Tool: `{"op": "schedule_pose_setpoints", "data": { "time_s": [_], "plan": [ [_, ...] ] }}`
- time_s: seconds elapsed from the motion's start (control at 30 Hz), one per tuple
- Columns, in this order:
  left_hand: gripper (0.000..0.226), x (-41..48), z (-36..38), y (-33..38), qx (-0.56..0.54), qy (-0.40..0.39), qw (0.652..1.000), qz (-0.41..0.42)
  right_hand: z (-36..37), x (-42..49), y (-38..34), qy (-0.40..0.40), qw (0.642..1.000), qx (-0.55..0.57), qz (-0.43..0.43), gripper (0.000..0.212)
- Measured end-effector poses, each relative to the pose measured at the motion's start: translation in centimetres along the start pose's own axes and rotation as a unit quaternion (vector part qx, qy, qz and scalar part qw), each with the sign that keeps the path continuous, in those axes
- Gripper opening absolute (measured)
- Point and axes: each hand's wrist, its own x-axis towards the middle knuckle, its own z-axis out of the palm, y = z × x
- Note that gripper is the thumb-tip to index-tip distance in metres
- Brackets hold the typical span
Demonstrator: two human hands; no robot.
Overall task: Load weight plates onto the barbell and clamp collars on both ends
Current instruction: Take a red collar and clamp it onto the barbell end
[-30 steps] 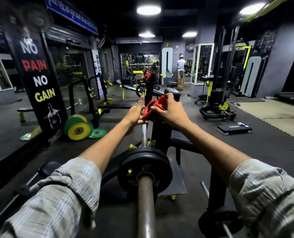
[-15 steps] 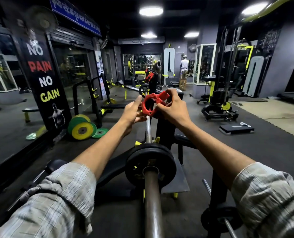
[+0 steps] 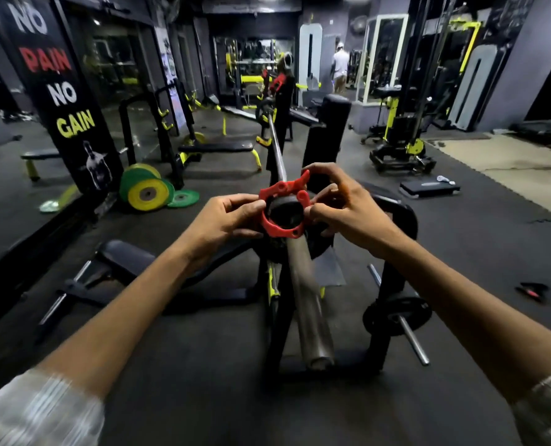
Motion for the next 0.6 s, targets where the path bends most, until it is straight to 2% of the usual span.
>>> {"op": "schedule_pose_setpoints", "data": {
  "time_s": [0.17,0.3,0.37,0.6],
  "plan": [
    [0.038,-7.6,1.9,-2.7,-0.035,-0.009,0.999,-0.022,1.5,-7.9,-0.4,-0.03,0.999,0.025,0.023,0.058],
    [0.035,-11.5,3.6,-3.7,-0.011,-0.015,0.999,-0.031,1.9,-11.8,0.2,-0.037,0.998,0.037,0.027,0.06],
    [0.034,-14.5,5.5,-4.5,0.0,-0.003,0.999,-0.037,1.9,-14.8,0.8,-0.062,0.998,0.029,0.018,0.061],
    [0.036,-18.9,9.2,-6.7,-0.002,0.022,0.999,-0.05,2.8,-19.2,3.4,-0.072,0.996,-0.023,-0.042,0.065]
  ]
}}
